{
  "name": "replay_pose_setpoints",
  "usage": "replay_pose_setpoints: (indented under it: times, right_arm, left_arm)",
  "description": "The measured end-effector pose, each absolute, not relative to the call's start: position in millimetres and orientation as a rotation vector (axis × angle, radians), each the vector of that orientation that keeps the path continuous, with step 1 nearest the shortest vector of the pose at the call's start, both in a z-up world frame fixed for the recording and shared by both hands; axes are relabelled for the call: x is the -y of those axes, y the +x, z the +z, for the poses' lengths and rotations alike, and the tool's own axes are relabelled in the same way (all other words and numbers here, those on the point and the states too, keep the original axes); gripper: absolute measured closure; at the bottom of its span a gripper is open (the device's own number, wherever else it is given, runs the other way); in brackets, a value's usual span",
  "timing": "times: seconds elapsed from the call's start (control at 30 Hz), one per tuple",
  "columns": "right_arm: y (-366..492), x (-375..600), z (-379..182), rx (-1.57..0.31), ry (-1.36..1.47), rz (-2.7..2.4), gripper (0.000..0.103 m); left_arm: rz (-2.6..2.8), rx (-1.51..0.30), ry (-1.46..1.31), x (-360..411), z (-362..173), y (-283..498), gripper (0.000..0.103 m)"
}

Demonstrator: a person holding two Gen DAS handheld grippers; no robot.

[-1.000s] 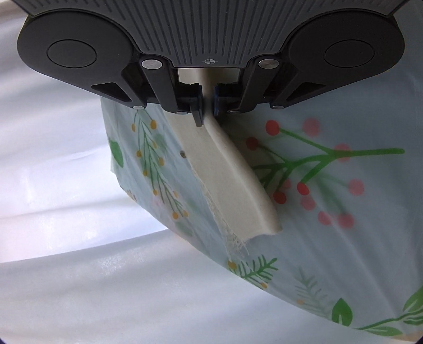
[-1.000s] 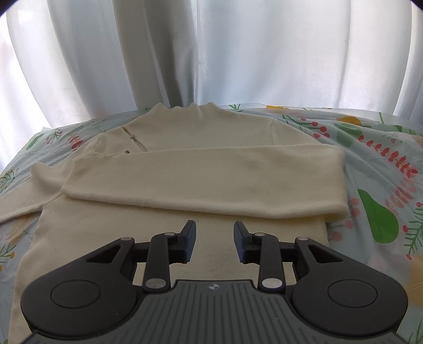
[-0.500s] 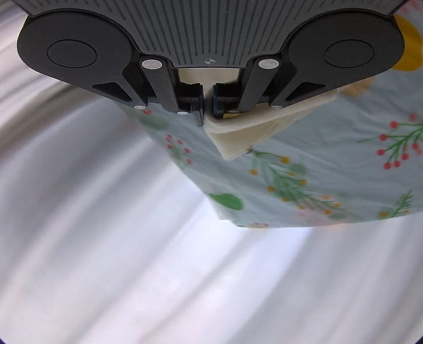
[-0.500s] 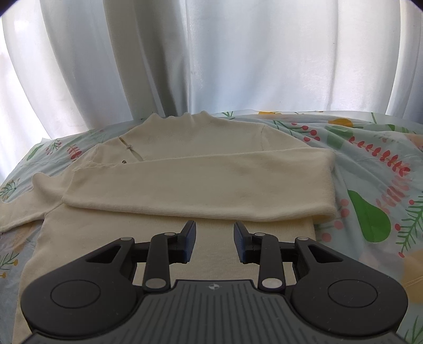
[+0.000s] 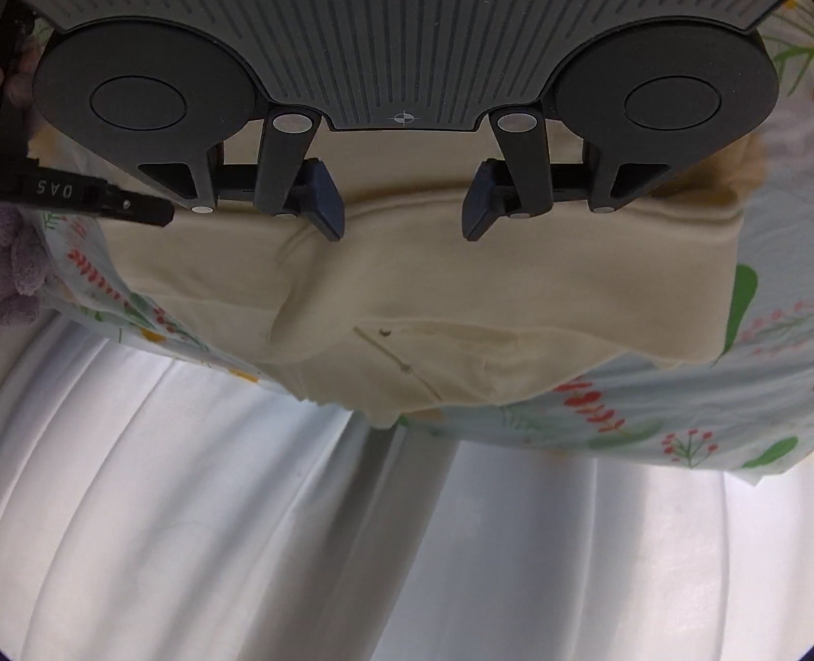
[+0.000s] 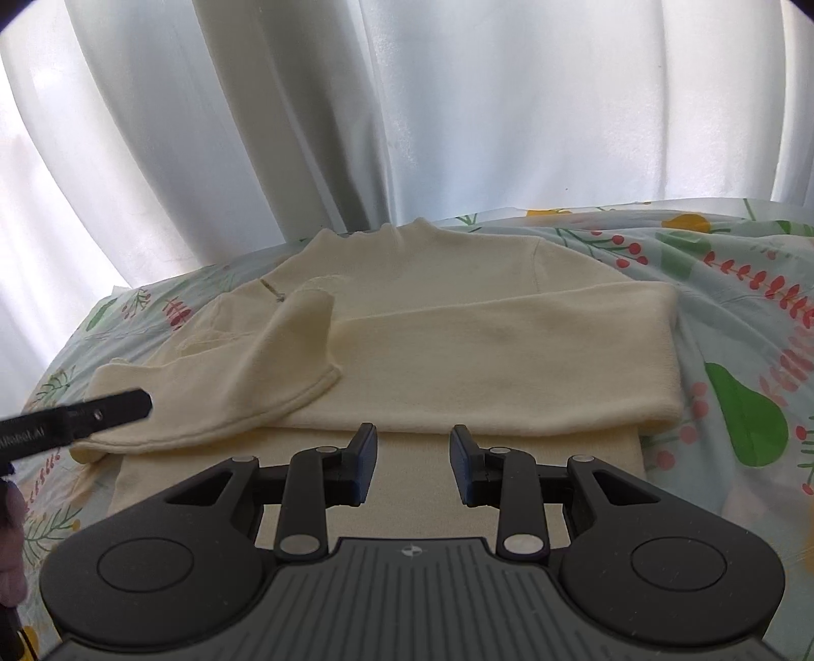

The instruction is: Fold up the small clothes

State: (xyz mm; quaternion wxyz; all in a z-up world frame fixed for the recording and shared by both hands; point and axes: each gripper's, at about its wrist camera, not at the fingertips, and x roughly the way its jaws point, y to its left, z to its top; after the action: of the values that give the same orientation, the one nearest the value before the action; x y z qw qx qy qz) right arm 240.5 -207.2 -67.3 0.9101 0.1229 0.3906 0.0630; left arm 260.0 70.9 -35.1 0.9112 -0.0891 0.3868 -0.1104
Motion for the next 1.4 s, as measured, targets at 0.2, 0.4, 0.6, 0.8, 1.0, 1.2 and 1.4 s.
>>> replay_pose_setpoints:
  times: [0.2, 0.4, 0.6, 0.8, 1.0, 1.2, 1.4]
  right_arm:
    - [288, 198, -82, -0.845, 0.312, 0.247, 0.066]
    - [331, 180, -103, -0.882, 0.339, 0.333, 0.044]
    - [336, 160, -107, -0.873, 0.259, 0.342, 0.096]
    - [312, 205, -72, -0.704, 0.39, 0.248, 0.097]
    - [291, 255, -63, -0.703, 0.351, 0.065, 0.096]
    - [284, 272, -85, -0.81, 0.377, 0.043, 0.068]
    - [303, 263, -103, -0.821, 0.415, 0.066, 0.05]
  left_arm:
    - [-0.121, -0.853, -0.183, -100, -52, 261, 0.049]
    - [-0.102, -0.877, -0.235, -110, -60, 262, 0.051]
    - [-0.052, -0.873, -0.25, -120, -53, 259, 0.051]
    - [-0.011, -0.881, -0.247, -127, -56, 267, 0.053]
    - [0.001, -0.883, -0.282, -129, -60, 273, 0.053]
    - [-0.004, -0.894, -0.283, -128, -62, 277, 0.053]
    - [0.0, -0.895, -0.274, -126, -64, 280, 0.053]
